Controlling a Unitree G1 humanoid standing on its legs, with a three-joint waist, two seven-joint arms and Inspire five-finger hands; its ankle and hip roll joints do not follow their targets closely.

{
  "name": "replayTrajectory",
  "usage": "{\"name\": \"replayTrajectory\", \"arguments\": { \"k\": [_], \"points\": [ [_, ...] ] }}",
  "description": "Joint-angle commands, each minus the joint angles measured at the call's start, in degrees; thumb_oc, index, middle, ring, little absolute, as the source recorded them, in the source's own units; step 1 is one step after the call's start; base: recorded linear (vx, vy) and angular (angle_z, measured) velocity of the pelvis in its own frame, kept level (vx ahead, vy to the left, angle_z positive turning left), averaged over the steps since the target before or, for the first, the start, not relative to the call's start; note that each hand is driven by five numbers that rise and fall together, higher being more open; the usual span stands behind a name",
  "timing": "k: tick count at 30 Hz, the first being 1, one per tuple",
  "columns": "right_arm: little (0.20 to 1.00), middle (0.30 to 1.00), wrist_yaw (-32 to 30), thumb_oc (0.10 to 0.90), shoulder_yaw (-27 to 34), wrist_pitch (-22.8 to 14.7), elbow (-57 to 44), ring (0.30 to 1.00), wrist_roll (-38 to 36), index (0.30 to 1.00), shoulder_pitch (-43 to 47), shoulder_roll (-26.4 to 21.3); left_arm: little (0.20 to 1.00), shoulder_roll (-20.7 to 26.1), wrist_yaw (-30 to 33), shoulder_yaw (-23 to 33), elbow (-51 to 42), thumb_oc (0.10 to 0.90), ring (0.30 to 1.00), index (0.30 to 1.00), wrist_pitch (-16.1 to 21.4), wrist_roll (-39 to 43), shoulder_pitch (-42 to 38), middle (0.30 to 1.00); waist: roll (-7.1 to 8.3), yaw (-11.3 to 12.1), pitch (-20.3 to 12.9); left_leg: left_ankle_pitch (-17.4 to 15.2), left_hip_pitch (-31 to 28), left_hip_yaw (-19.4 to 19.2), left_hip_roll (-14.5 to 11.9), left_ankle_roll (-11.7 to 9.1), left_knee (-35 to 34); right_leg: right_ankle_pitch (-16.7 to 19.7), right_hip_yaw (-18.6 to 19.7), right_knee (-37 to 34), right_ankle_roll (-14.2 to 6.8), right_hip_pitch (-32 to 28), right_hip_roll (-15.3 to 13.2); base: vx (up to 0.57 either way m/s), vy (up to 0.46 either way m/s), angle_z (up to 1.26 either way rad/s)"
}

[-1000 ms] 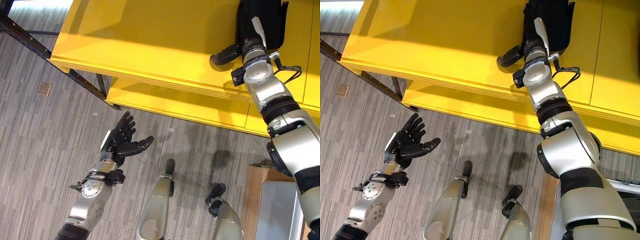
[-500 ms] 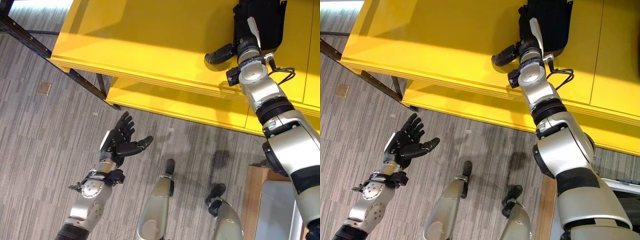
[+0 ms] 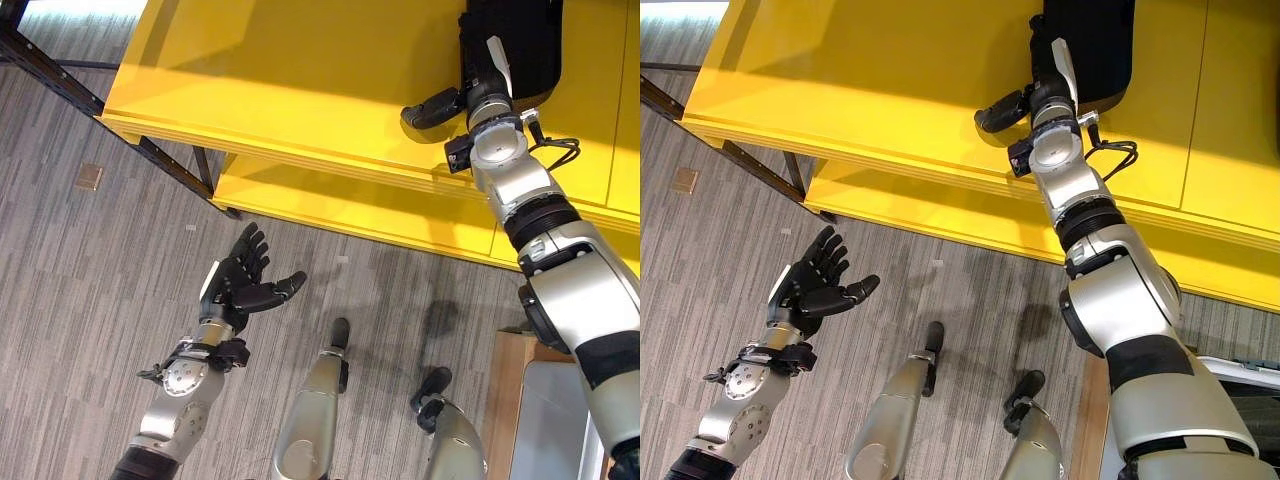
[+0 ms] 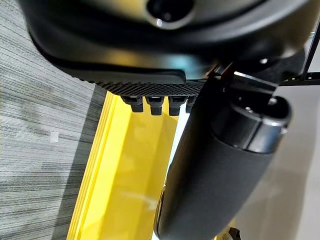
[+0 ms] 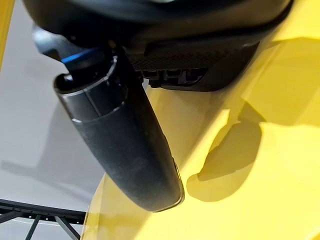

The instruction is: Move parts from the plastic box to the shelf.

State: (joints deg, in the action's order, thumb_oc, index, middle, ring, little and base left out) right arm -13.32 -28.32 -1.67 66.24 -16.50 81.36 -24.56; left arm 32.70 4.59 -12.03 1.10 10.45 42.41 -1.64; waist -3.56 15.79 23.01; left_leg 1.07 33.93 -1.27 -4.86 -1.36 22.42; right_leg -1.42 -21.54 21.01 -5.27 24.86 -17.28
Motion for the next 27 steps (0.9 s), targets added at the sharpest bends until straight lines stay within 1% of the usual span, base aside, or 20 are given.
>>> {"name": "replayTrajectory", "arguments": {
  "k": [1,9,16,23,27],
  "points": [
    [1.000,1.000,0.0,0.900,1.0,-3.4,-0.4,1.000,-1.9,1.000,0.5,1.1,1.000,2.1,0.4,-0.7,-5.7,0.900,1.000,1.000,6.9,-0.6,-1.8,1.000,0.58,1.4,-2.0,-6.6,2.2,2.8,0.2,-1.7,2.9,-7.5,3.1,2.2,-0.7,-4.8,2.1,0.00,0.000,0.00],
    [1.000,1.000,-0.6,0.900,1.0,-3.5,-1.0,1.000,-1.6,1.000,1.4,0.3,1.000,2.1,0.2,-0.7,-5.5,0.900,1.000,1.000,6.9,-0.3,-1.9,1.000,0.61,1.1,-2.0,-6.6,2.3,2.7,0.2,-1.7,3.0,-7.4,3.3,2.4,-0.7,-4.6,2.0,0.00,0.000,0.00],
    [1.000,1.000,-1.5,0.900,2.0,-4.2,-3.5,1.000,-3.2,1.000,1.7,-0.6,1.000,2.3,0.1,-0.7,-5.1,0.900,1.000,1.000,6.8,-0.1,-1.8,1.000,0.94,0.7,-2.5,-6.8,1.8,2.5,0.0,-1.7,2.7,-7.4,3.5,2.3,-0.7,-4.7,2.2,0.00,0.000,0.00],
    [1.000,1.000,-3.5,0.900,5.3,-5.2,-4.8,1.000,-7.4,1.000,1.2,-0.8,1.000,2.5,0.3,-1.3,-4.8,0.900,1.000,1.000,6.7,-0.2,-2.3,1.000,0.97,0.1,-2.7,-7.2,1.8,2.4,-0.1,-1.7,3.3,-7.4,4.0,2.3,-0.7,-4.7,2.3,0.00,0.000,0.00],
    [1.000,1.000,-4.6,0.900,8.5,-6.5,-4.0,1.000,-11.9,1.000,1.1,-0.4,1.000,2.3,0.4,-1.9,-4.6,0.900,1.000,1.000,6.6,0.0,-2.3,1.000,0.70,0.1,-2.9,-7.3,1.7,2.3,-0.2,-1.7,3.4,-7.5,4.0,2.3,-0.8,-4.7,2.3,0.00,0.000,0.00]
  ]
}}
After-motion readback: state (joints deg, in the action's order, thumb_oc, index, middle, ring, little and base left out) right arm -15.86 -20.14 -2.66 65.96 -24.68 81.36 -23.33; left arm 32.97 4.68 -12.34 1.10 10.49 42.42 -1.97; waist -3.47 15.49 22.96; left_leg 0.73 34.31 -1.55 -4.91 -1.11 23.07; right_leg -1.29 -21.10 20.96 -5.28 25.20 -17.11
